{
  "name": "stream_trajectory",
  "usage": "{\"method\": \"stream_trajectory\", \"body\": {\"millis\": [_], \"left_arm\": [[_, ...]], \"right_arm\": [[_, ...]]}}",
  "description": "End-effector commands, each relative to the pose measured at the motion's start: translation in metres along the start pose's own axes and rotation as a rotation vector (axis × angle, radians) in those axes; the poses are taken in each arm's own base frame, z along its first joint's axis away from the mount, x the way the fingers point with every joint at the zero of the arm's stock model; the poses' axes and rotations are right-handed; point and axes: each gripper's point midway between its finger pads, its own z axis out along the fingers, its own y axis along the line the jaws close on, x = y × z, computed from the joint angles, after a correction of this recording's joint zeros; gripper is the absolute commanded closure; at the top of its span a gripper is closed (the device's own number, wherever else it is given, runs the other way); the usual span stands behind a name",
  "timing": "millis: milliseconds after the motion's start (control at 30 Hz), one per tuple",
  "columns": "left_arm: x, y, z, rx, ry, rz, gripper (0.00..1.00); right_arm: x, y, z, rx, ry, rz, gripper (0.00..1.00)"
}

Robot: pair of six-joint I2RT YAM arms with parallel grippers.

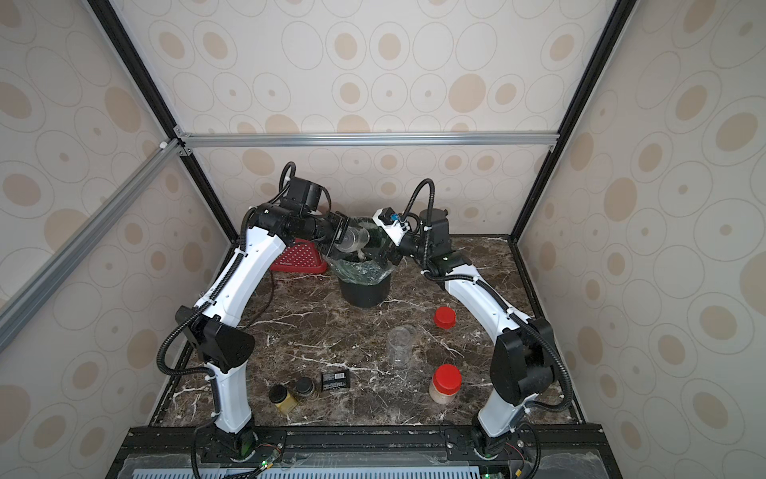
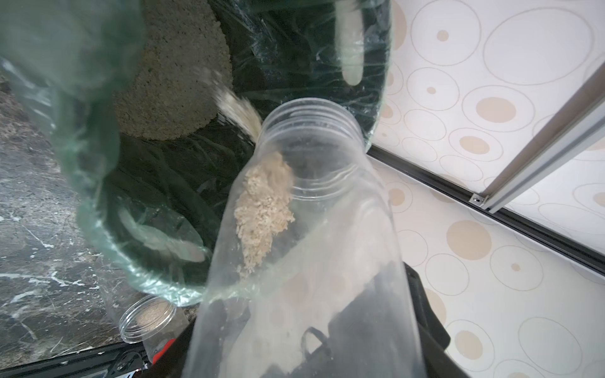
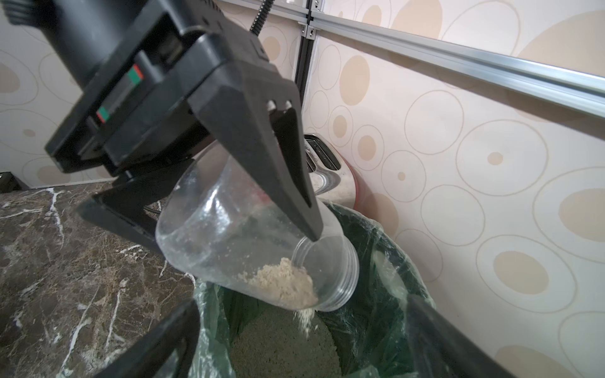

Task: Empty expired oatmeal from jars
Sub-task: Pour the expired oatmeal into the trash bin.

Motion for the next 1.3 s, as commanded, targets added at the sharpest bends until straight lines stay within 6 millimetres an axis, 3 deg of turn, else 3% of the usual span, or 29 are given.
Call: {"method": "stream_trajectory", "body": {"millis": [0, 400, 967, 1267], "left_arm": [[0.010, -0.009, -0.015, 0.039, 0.011, -0.006, 1.00], [0.024, -0.012, -0.022, 0.058, 0.069, 0.075, 1.00], [0.033, -0.017, -0.035, 0.094, 0.086, 0.104, 1.00], [0.038, -0.018, -0.032, 0.099, 0.099, 0.109, 1.00]], "right_arm": [[-0.006, 0.015, 0.002, -0.045, -0.091, -0.264, 0.01], [-0.014, 0.006, 0.017, -0.125, -0.196, -0.459, 0.01], [-0.013, 0.009, 0.038, -0.198, -0.258, -0.422, 0.00], [-0.017, 0.010, 0.045, -0.202, -0.268, -0.431, 0.07]]}}
